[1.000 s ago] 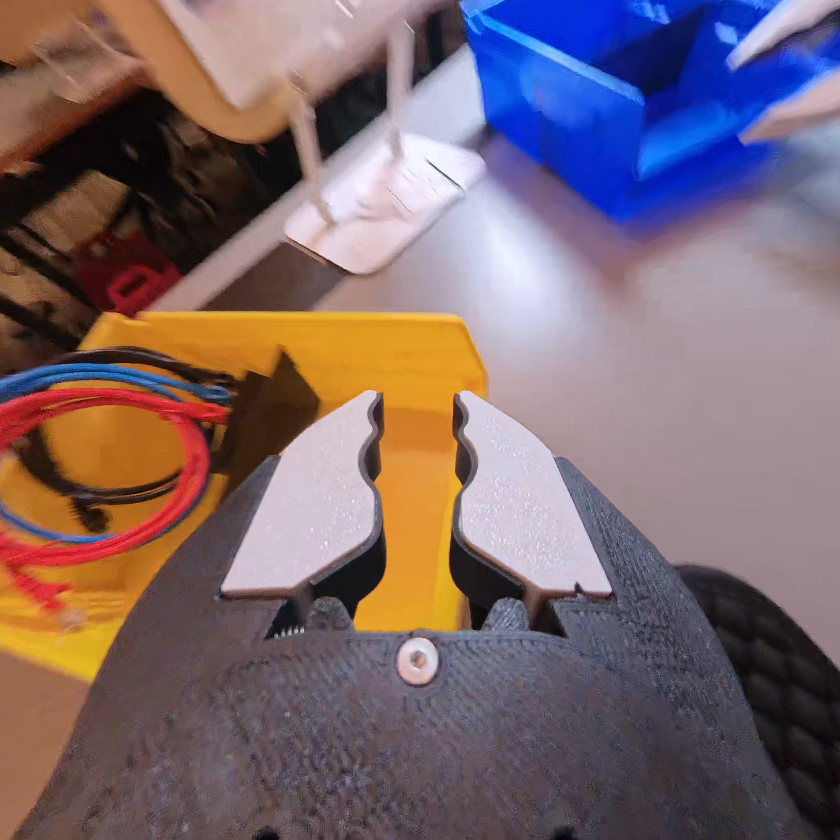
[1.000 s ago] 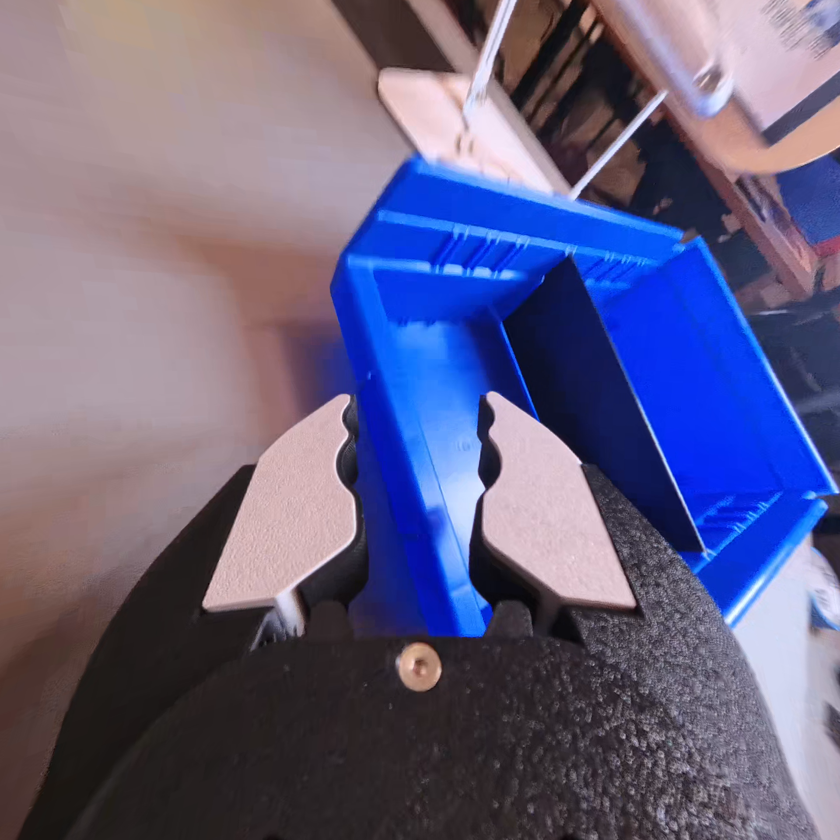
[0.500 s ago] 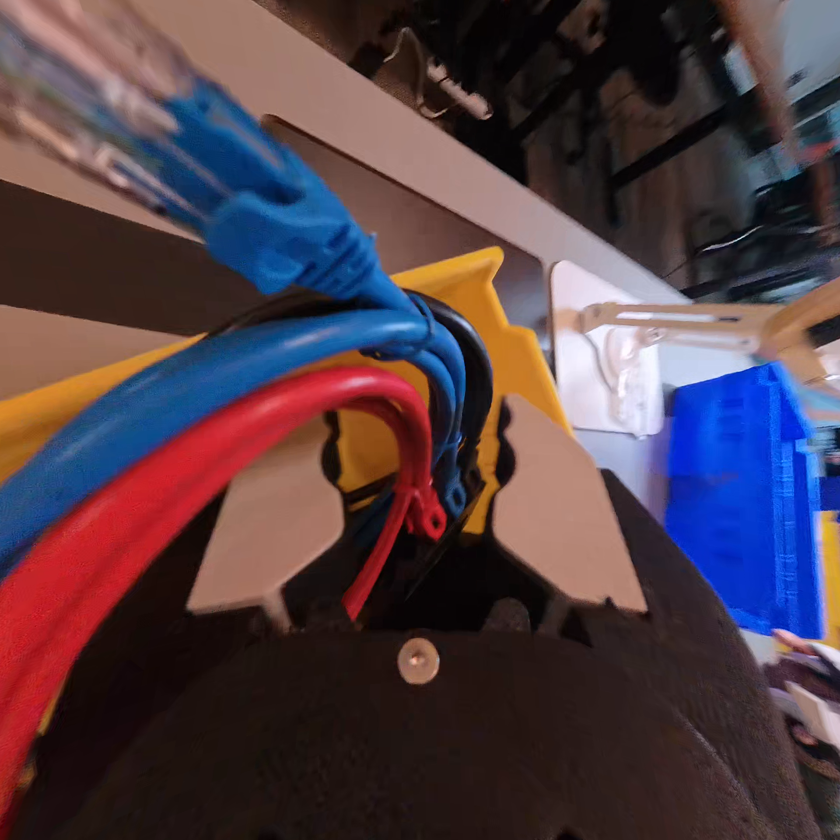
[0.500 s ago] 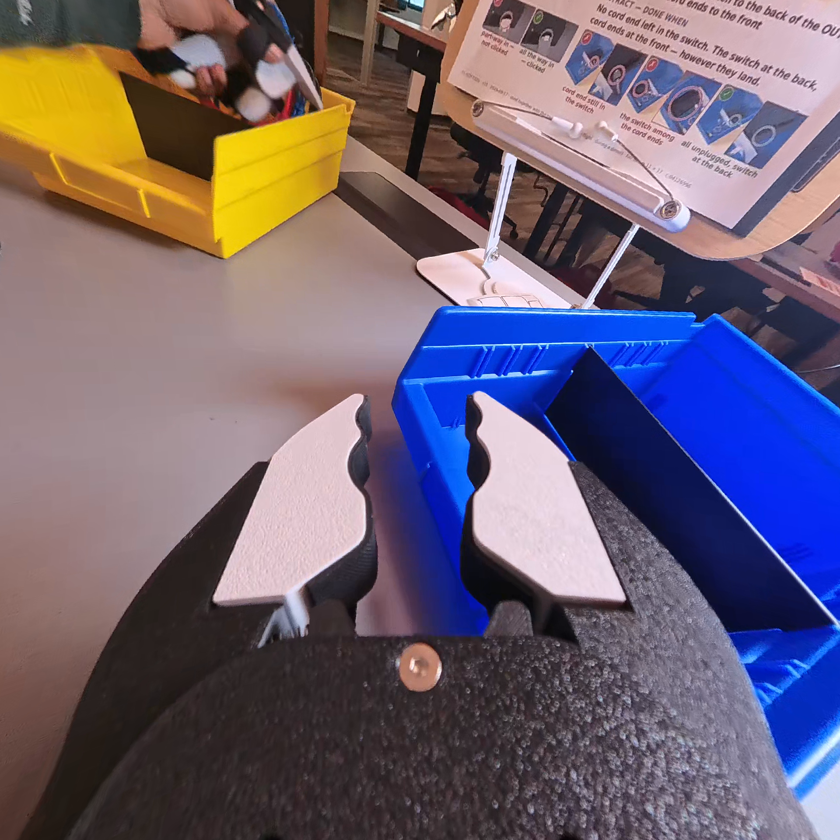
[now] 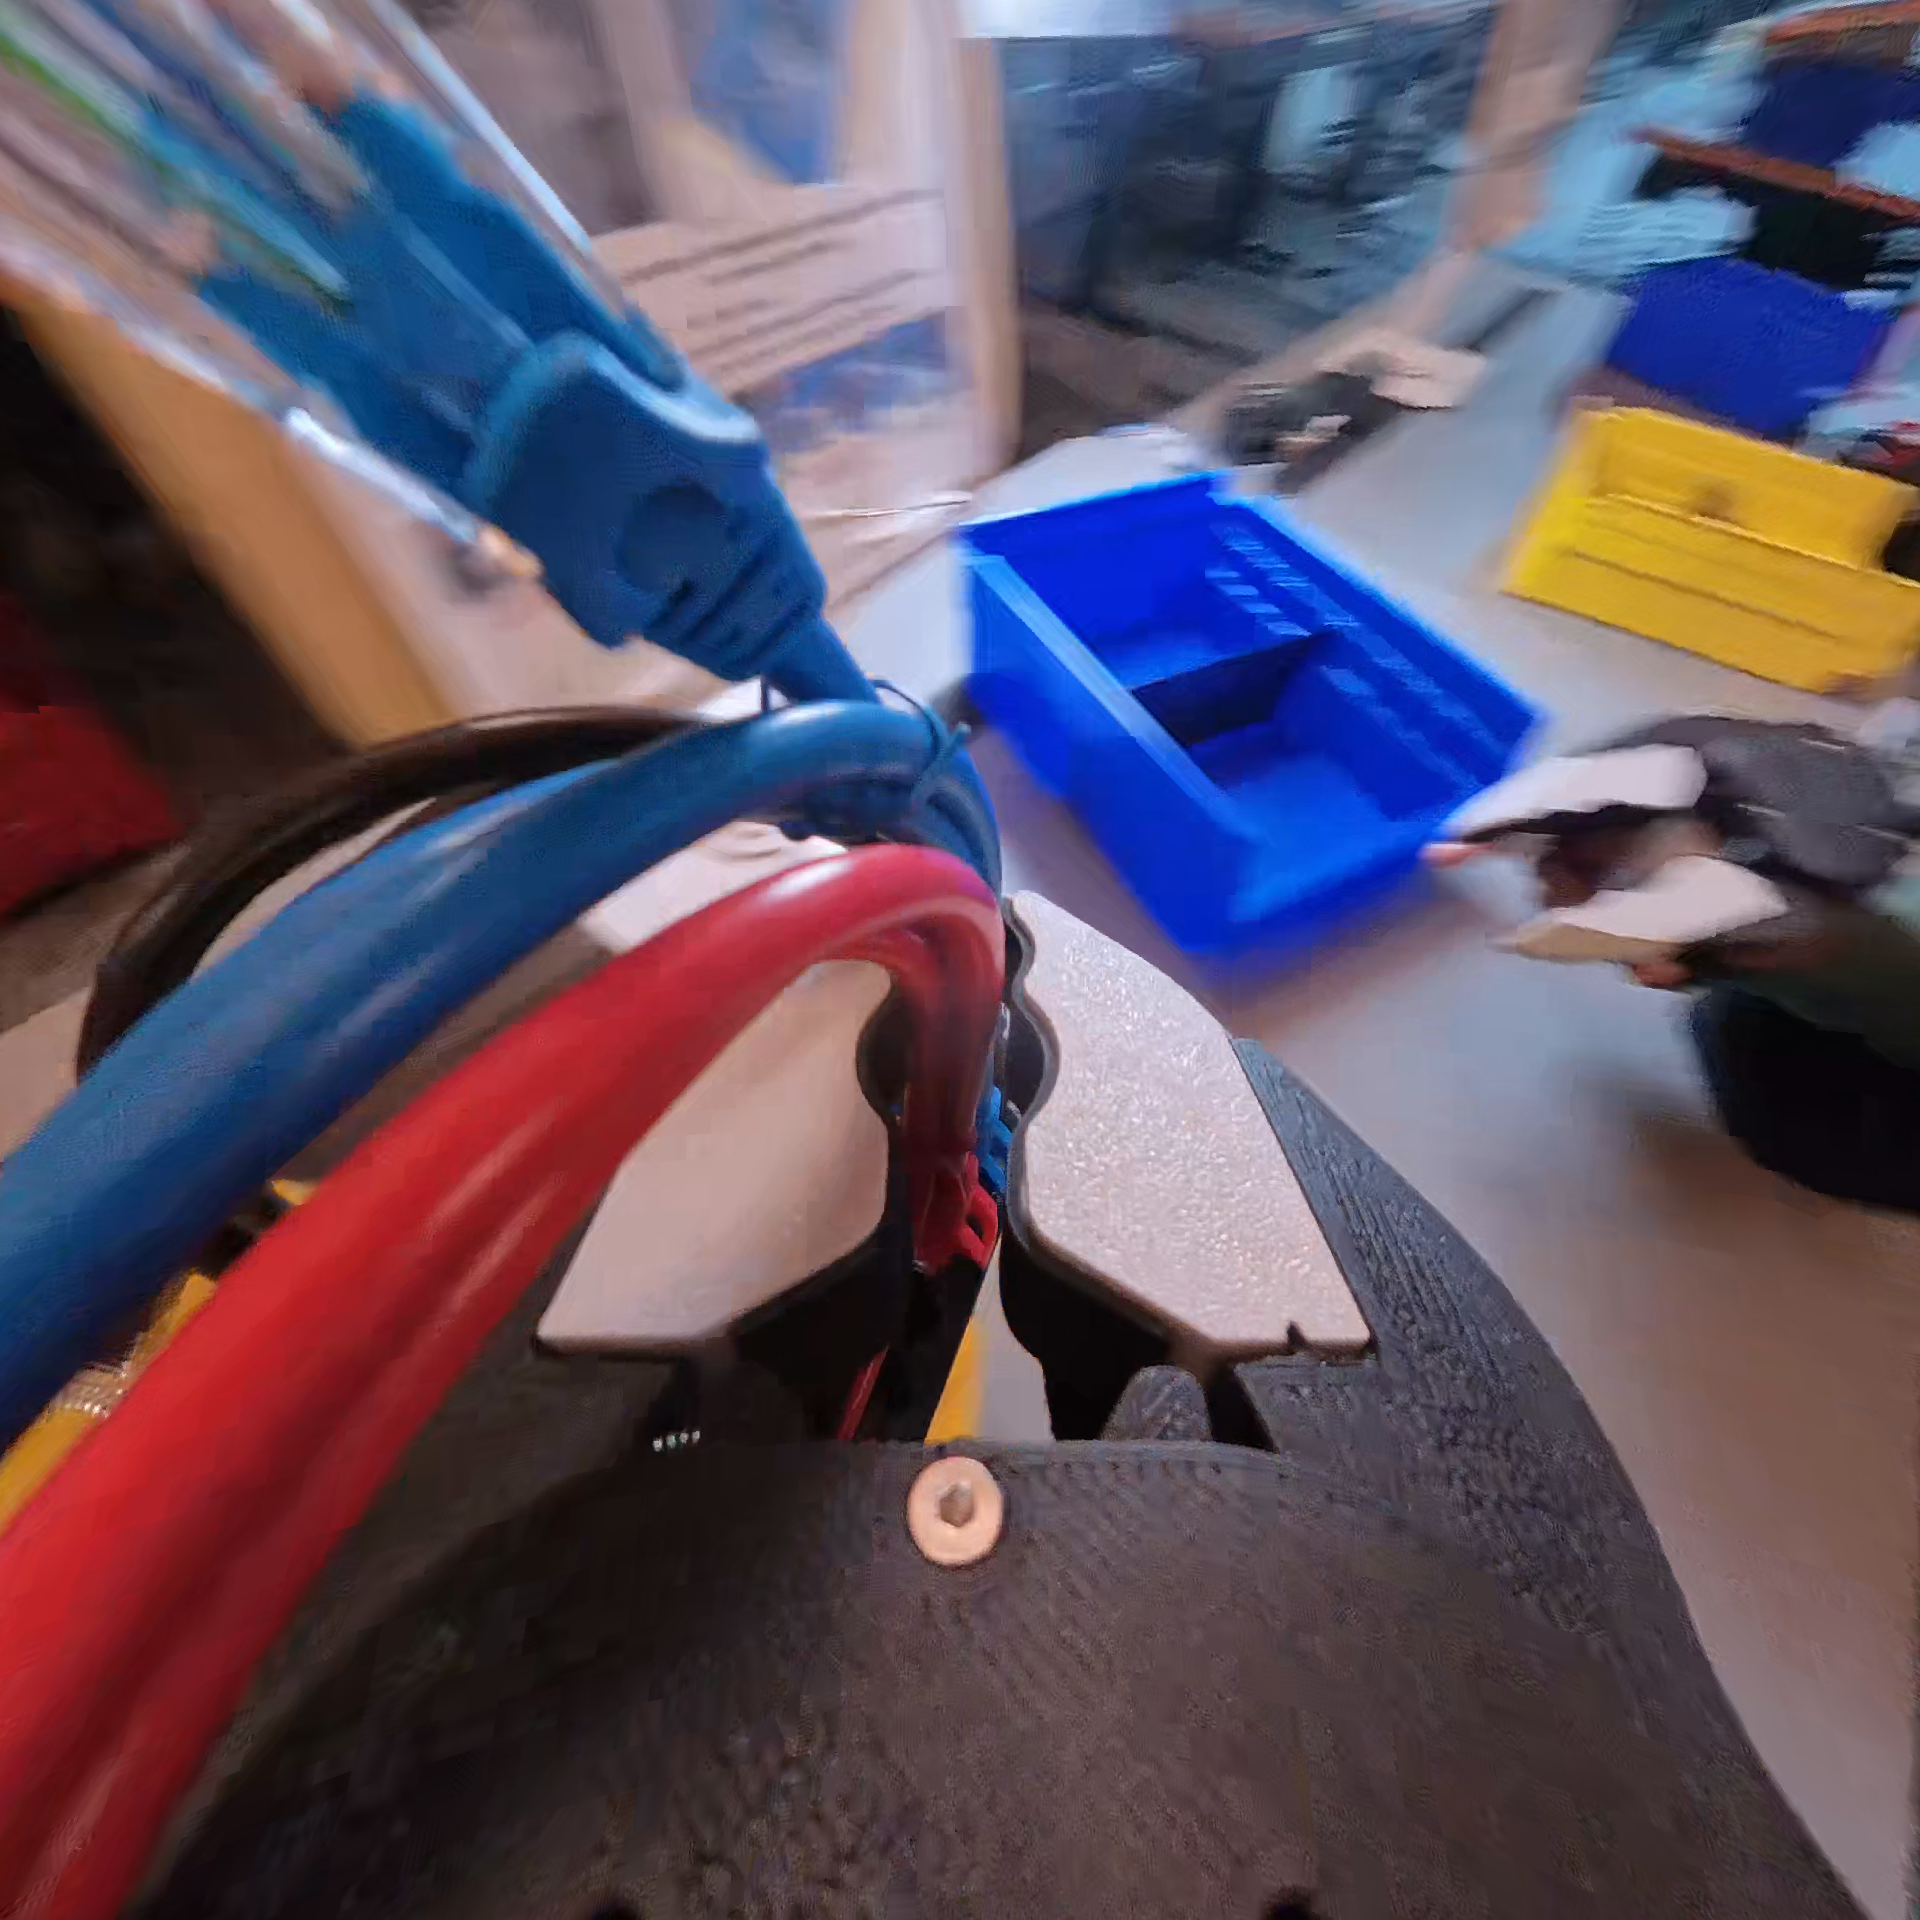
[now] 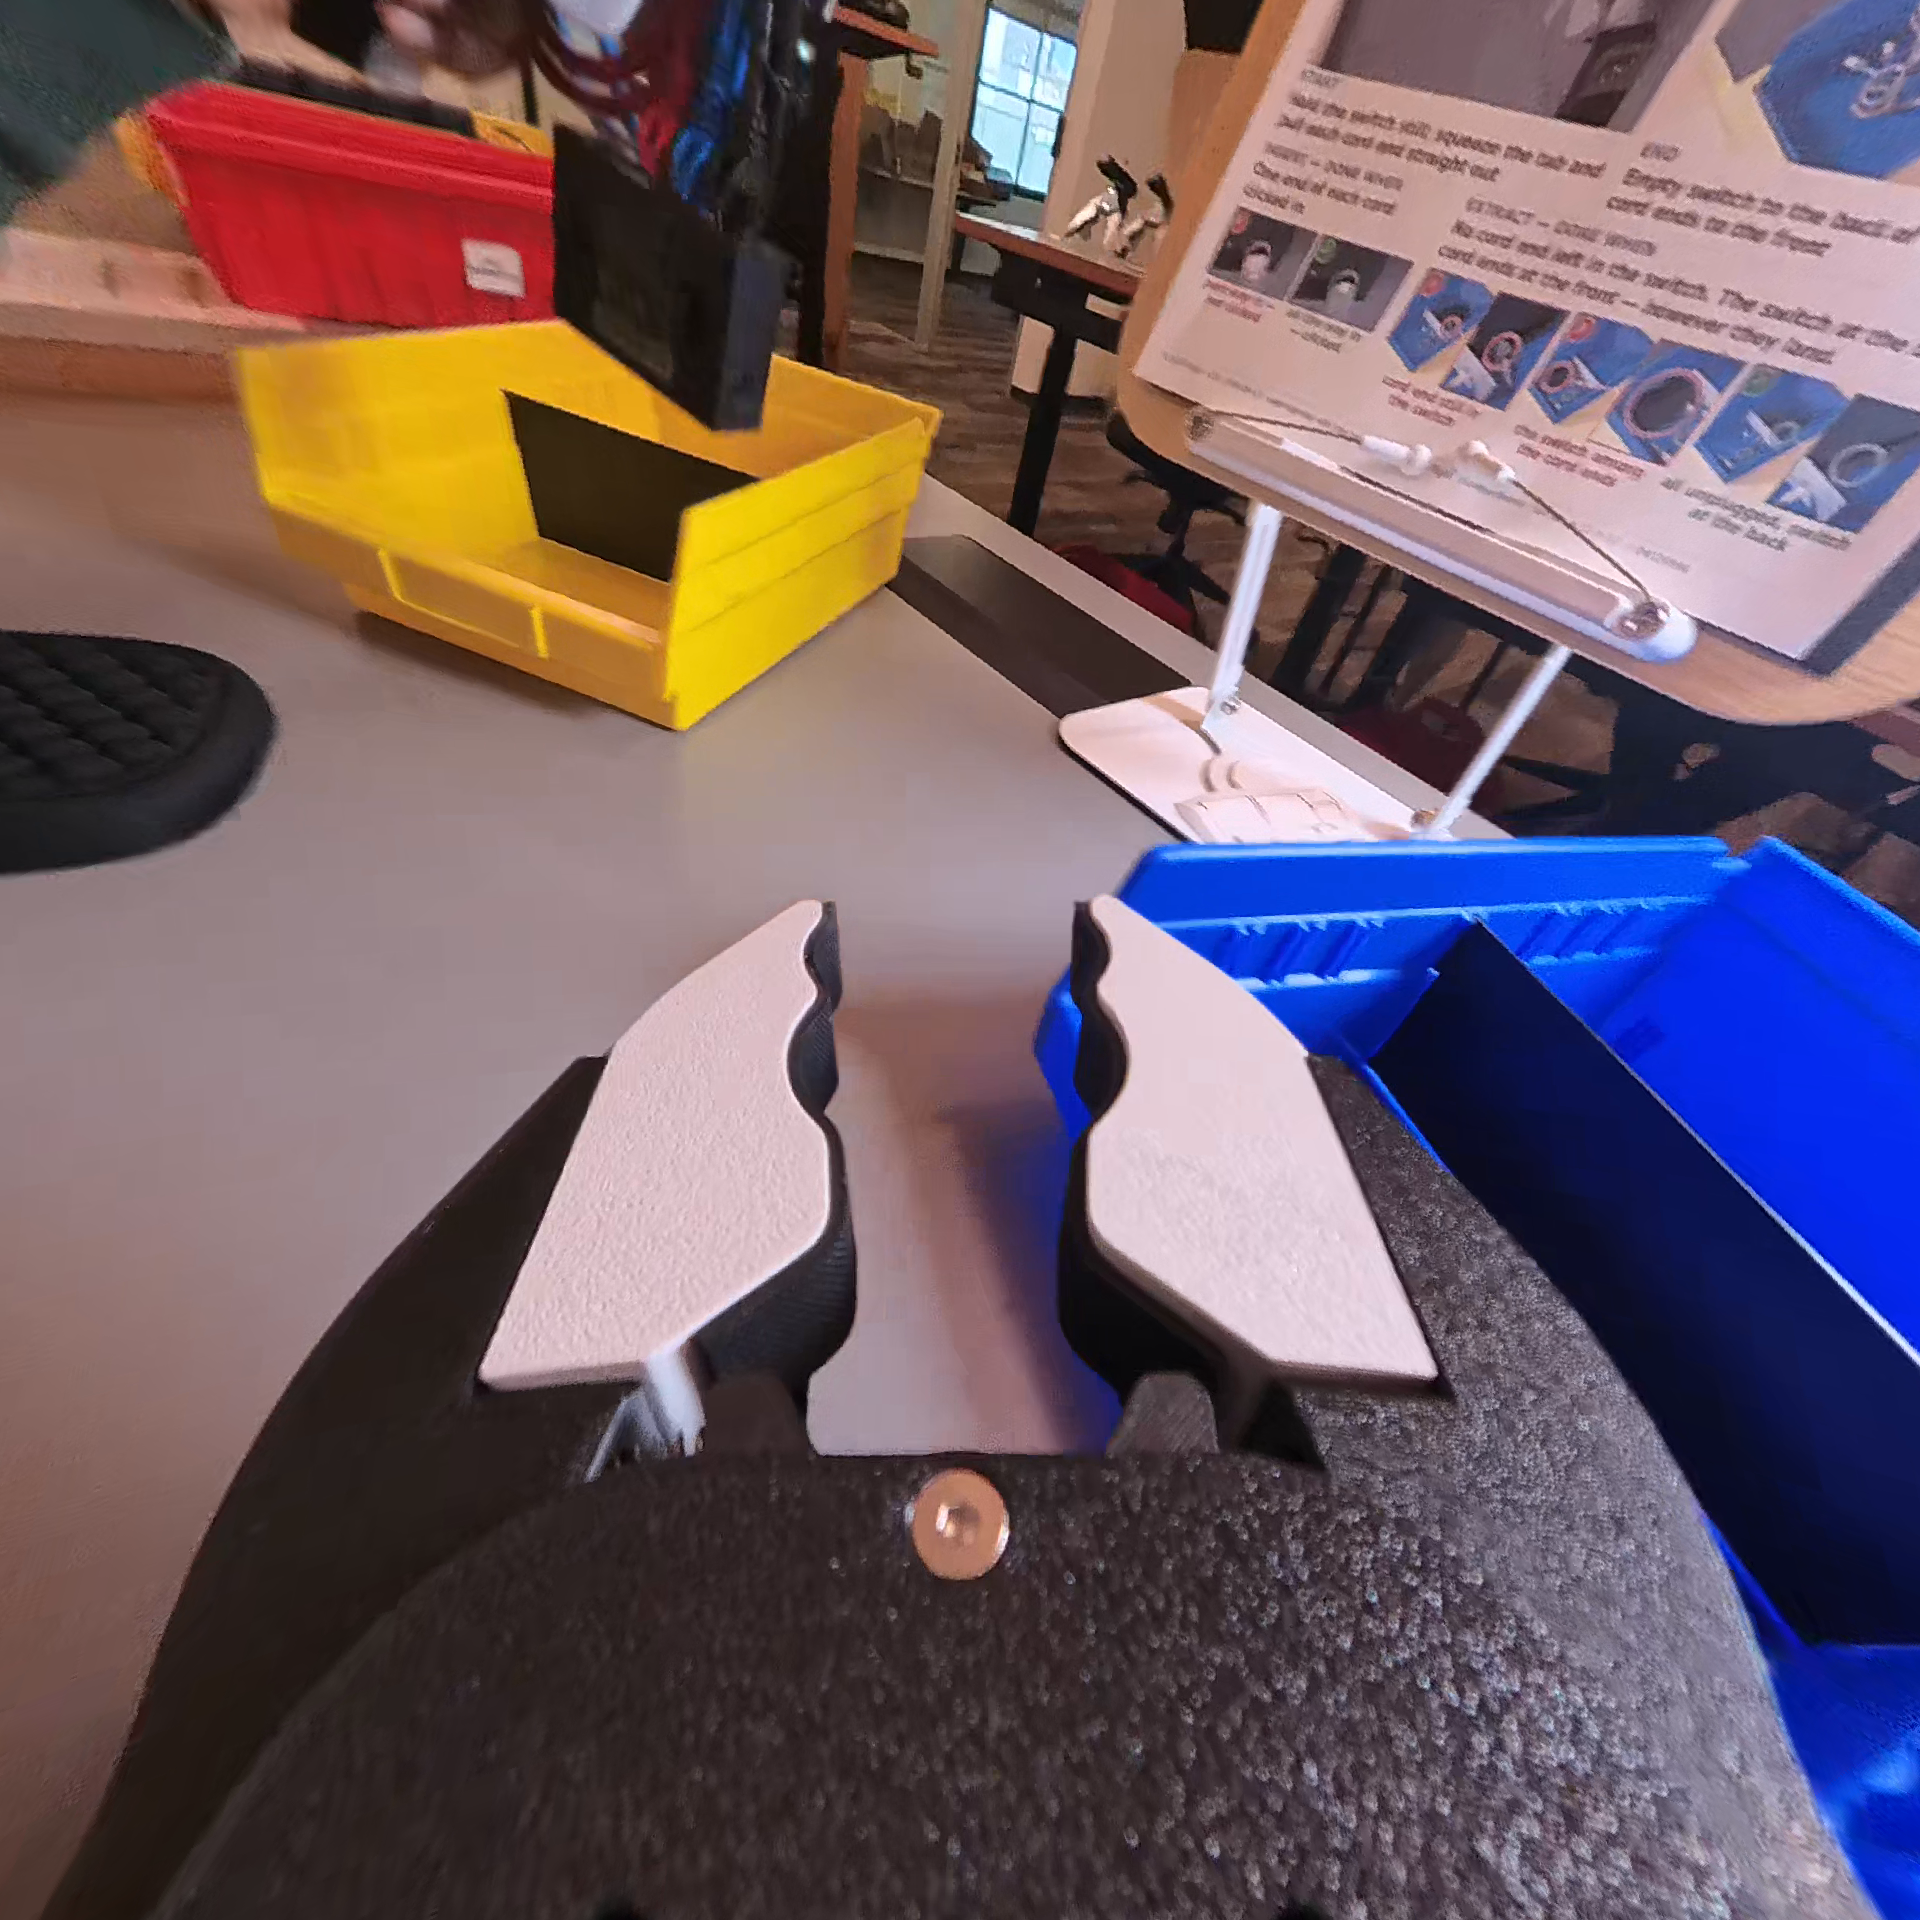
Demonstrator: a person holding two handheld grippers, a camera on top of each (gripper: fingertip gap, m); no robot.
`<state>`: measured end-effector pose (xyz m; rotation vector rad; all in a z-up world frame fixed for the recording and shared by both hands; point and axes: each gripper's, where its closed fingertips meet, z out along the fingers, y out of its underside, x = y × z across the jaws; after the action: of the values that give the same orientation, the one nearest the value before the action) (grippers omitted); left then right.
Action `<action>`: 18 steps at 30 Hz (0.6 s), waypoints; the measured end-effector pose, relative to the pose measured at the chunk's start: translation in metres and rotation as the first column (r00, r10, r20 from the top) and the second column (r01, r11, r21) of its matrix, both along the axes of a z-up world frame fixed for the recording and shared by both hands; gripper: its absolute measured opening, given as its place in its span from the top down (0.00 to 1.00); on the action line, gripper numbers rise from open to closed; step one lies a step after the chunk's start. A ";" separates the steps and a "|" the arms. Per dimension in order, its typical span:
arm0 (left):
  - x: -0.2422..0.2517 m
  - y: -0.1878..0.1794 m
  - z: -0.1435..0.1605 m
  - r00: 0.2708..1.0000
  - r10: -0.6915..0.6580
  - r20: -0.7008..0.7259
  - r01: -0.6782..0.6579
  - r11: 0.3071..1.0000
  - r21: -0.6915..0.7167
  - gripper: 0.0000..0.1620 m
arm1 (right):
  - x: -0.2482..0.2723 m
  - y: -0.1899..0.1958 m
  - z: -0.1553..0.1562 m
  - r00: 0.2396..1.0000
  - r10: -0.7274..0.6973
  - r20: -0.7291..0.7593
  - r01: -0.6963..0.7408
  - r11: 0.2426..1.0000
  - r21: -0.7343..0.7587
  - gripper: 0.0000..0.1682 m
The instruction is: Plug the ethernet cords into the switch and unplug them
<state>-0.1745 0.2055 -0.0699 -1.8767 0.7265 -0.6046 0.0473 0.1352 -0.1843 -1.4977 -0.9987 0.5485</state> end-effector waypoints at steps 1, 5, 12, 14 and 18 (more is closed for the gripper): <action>0.031 -0.023 -0.003 0.996 -0.090 0.027 0.090 0.996 0.004 0.92 | -0.009 -0.007 0.003 1.000 0.025 -0.015 -0.025 1.000 -0.011 0.73; 0.134 -0.094 -0.039 0.929 -0.344 0.135 0.349 0.937 -0.017 0.92 | -0.056 -0.046 0.005 0.986 0.165 -0.036 -0.167 0.982 -0.092 0.61; 0.194 -0.125 -0.082 0.875 -0.474 0.096 0.479 0.877 -0.041 0.88 | -0.080 -0.067 -0.032 0.959 0.276 -0.069 -0.285 0.929 -0.235 0.83; 0.192 -0.132 -0.083 0.860 -0.494 0.128 0.504 0.861 -0.067 0.77 | -0.081 -0.068 -0.030 0.939 0.297 -0.173 -0.337 0.895 -0.294 0.83; 0.180 -0.145 -0.085 0.848 -0.527 0.058 0.529 0.849 -0.018 0.66 | -0.084 -0.079 -0.016 0.887 0.337 -0.317 -0.434 0.842 -0.319 0.83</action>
<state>0.0059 0.0606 -0.1552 -1.6777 1.2230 -1.0136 -0.0367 0.0561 -0.2003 -1.5142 -1.0398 1.2593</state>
